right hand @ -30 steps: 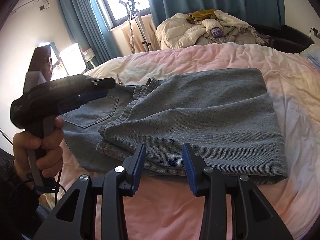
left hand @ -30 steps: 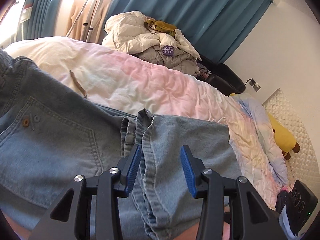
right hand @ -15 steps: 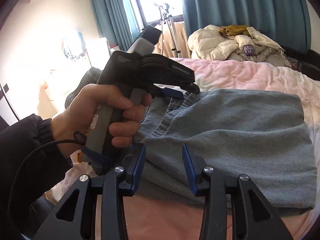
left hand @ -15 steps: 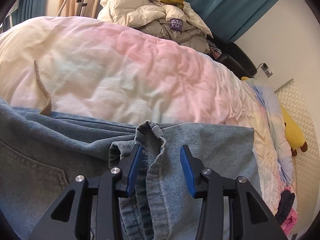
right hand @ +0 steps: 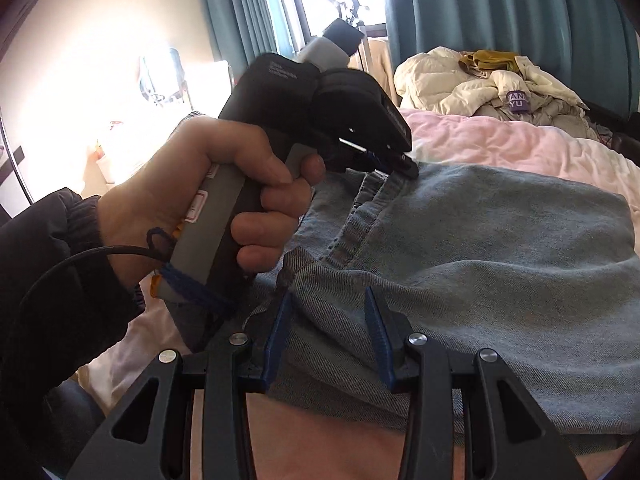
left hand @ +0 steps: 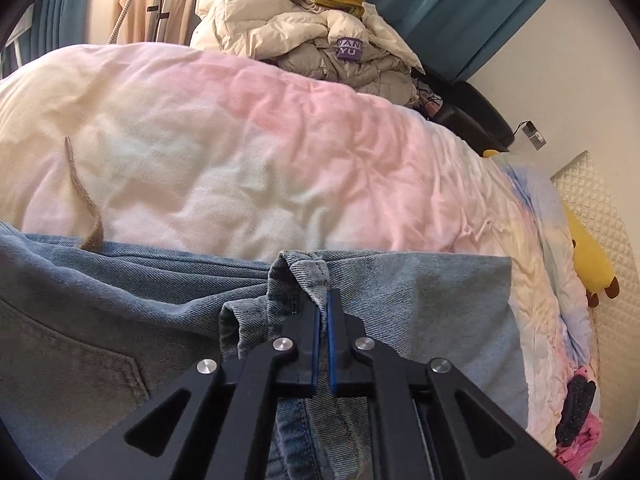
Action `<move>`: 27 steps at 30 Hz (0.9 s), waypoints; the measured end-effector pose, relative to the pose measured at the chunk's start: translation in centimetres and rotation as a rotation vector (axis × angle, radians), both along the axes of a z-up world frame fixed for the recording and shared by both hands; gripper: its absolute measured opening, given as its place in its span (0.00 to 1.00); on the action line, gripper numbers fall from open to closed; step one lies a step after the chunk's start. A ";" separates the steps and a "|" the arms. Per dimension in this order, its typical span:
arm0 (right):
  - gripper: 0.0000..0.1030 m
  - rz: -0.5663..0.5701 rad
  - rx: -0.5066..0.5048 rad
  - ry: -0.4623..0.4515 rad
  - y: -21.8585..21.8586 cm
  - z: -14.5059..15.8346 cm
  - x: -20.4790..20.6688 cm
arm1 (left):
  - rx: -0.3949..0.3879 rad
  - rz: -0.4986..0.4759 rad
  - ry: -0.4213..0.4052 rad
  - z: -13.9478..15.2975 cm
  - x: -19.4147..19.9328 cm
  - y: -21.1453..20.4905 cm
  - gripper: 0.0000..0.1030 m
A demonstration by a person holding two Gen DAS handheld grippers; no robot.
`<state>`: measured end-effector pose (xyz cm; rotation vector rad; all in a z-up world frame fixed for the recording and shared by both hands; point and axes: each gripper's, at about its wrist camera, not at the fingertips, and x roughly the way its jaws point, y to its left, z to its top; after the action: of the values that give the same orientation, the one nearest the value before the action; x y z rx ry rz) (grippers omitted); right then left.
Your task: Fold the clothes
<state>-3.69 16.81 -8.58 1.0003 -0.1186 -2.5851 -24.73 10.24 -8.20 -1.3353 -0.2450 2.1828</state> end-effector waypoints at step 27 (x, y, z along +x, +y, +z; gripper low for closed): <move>0.42 0.078 -0.024 -0.009 -0.6 -0.5 -2.2 | -0.034 0.074 -0.030 -0.5 -0.2 -2.1 0.03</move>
<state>-5.90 16.19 -9.13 0.9880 -0.1098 -2.5030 -24.96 8.12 -8.66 -1.3984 -0.2743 2.2387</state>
